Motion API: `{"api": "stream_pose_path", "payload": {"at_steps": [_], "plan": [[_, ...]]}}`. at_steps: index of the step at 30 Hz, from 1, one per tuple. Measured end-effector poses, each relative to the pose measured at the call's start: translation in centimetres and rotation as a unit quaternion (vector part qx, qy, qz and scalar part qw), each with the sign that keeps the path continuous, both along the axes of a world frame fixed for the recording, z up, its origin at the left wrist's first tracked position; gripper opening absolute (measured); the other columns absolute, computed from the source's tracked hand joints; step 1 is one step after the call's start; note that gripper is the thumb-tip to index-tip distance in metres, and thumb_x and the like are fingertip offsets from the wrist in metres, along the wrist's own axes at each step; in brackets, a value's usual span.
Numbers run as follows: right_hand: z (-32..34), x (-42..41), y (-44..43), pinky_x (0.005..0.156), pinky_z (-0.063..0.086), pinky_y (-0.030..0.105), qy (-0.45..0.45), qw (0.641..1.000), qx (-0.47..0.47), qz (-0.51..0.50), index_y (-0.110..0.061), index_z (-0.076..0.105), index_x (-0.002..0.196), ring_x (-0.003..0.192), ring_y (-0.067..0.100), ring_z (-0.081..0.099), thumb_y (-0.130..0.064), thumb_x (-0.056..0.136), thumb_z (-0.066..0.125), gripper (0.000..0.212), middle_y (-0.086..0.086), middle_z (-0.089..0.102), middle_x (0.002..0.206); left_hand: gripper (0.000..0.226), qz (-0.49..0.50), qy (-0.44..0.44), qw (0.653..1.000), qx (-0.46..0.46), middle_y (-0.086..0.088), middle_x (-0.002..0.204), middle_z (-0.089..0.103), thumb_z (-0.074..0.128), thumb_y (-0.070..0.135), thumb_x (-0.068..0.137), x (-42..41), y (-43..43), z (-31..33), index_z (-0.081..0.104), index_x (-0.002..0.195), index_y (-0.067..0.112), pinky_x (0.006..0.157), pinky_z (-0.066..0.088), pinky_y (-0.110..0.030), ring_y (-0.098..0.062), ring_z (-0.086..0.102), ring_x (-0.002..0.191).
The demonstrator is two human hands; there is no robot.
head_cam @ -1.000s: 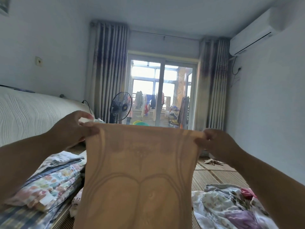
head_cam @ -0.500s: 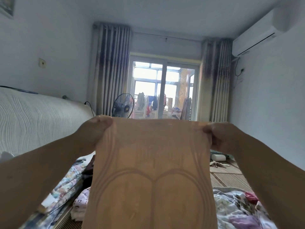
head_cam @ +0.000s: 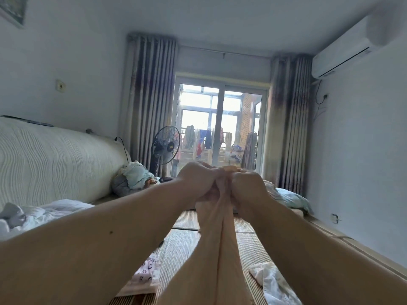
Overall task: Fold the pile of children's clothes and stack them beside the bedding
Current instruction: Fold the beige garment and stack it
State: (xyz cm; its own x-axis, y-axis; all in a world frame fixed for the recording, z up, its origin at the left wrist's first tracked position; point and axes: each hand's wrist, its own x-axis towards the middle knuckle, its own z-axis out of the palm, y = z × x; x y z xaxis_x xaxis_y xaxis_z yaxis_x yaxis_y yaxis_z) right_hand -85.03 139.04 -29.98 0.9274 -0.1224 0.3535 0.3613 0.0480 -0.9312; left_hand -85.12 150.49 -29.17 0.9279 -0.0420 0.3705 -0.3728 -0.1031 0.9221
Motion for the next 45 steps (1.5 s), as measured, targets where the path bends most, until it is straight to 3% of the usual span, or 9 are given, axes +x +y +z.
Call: {"api": "stream_pose_path", "payload": {"at_steps": [4, 9, 13, 17, 20, 24, 28, 40, 45], "plan": [[0.7, -1.4, -0.2, 0.086, 0.050, 0.049, -0.027, 0.993, 0.000, 0.116, 0.003, 0.069, 0.087, 0.079, 0.031, 0.058, 0.008, 0.083, 0.047, 0.022, 0.015, 0.062, 0.073, 0.041, 0.045, -0.039, 0.997, 0.054, -0.031, 0.090, 0.068, 0.068, 0.034, 0.086, -1.2, -0.3, 0.9, 0.067, 0.087, -0.007, 0.082, 0.056, -0.055, -0.038, 0.068, 0.079], [0.9, -1.9, -1.5, 0.082, 0.056, 0.043, -0.068, 0.981, -0.129, 0.129, 0.010, 0.066, 0.102, 0.085, 0.030, 0.067, 0.009, 0.084, 0.056, 0.021, 0.028, 0.068, 0.101, 0.050, 0.026, -0.005, 0.994, 0.103, -0.010, 0.090, 0.071, 0.052, 0.052, 0.092, -2.1, -0.3, 2.1, 0.072, 0.093, 0.007, 0.087, 0.056, -0.040, -0.025, 0.066, 0.078], [1.5, -1.3, -2.0, 0.071, 0.047, 0.043, -0.080, 0.982, -0.167, 0.024, 0.005, 0.071, 0.091, 0.075, 0.028, 0.058, 0.005, 0.081, 0.057, 0.017, 0.025, 0.066, 0.085, 0.049, 0.111, -0.170, 0.925, 0.321, 0.001, 0.103, 0.063, 0.057, 0.062, 0.084, -2.5, 1.4, 1.6, 0.067, 0.113, 0.024, 0.074, 0.050, -0.026, -0.016, 0.062, 0.093], [3.7, -1.5, -3.2, 0.067, 0.044, 0.039, -0.095, 0.992, -0.059, 0.065, 0.001, 0.070, 0.090, 0.073, 0.028, 0.055, 0.008, 0.084, 0.051, 0.022, 0.019, 0.065, 0.083, 0.113, 0.145, -0.065, 0.977, 0.142, -0.009, 0.149, 0.030, 0.087, 0.048, 0.059, -0.9, 3.0, -1.5, 0.023, 0.149, 0.028, 0.104, 0.037, -0.039, -0.026, 0.037, 0.133], [5.2, -1.8, -4.3, 0.067, 0.051, 0.029, -0.111, 0.984, -0.043, 0.131, -0.001, 0.069, 0.093, 0.075, 0.020, 0.061, 0.005, 0.089, 0.050, 0.021, 0.011, 0.068, 0.083, 0.067, -0.086, 0.067, 0.993, -0.041, 0.005, 0.119, 0.069, 0.088, 0.029, 0.061, 0.1, 3.6, -3.3, 0.062, 0.122, 0.023, 0.090, 0.042, -0.040, -0.020, 0.062, 0.112], [6.8, -2.2, -6.8, 0.071, 0.058, 0.028, -0.119, 0.979, -0.118, 0.119, 0.001, 0.064, 0.105, 0.079, 0.019, 0.066, -0.001, 0.094, 0.051, 0.017, 0.012, 0.069, 0.090, 0.039, -0.142, 0.006, 0.979, -0.147, -0.011, 0.101, 0.074, 0.077, 0.017, 0.064, 0.1, 3.4, -1.5, 0.067, 0.101, 0.008, 0.068, 0.059, -0.037, -0.022, 0.072, 0.086], [8.2, -2.7, -9.2, 0.080, 0.052, 0.033, -0.109, 0.961, -0.254, 0.012, 0.002, 0.063, 0.097, 0.082, 0.025, 0.057, -0.002, 0.091, 0.056, 0.010, 0.016, 0.061, 0.091, 0.022, -0.062, -0.050, 0.996, -0.045, -0.020, 0.114, 0.067, 0.069, 0.015, 0.085, -0.7, 3.0, 2.4, 0.065, 0.104, 0.004, 0.092, 0.052, -0.048, -0.033, 0.067, 0.100], [8.8, -1.5, -8.7, 0.055, 0.034, 0.025, -0.115, 0.939, -0.309, -0.099, -0.013, 0.065, 0.089, 0.063, 0.011, 0.043, -0.009, 0.083, 0.062, 0.008, 0.002, 0.052, 0.072, 0.028, 0.087, -0.118, 0.982, 0.123, -0.011, 0.107, 0.070, 0.074, 0.024, 0.082, -0.7, 3.7, 6.0, 0.066, 0.105, 0.011, 0.092, 0.053, -0.051, -0.030, 0.067, 0.103], [8.7, -0.9, -8.4, 0.042, 0.041, 0.014, -0.088, 0.961, -0.263, -0.023, -0.019, 0.057, 0.077, 0.045, 0.005, 0.057, -0.006, 0.090, 0.058, 0.018, -0.001, 0.061, 0.062, 0.017, 0.095, -0.088, 0.981, 0.144, -0.002, 0.073, 0.054, 0.072, 0.029, 0.084, 0.4, 4.6, 6.0, 0.060, 0.087, 0.016, 0.053, 0.030, -0.023, -0.014, 0.044, 0.063]]}}
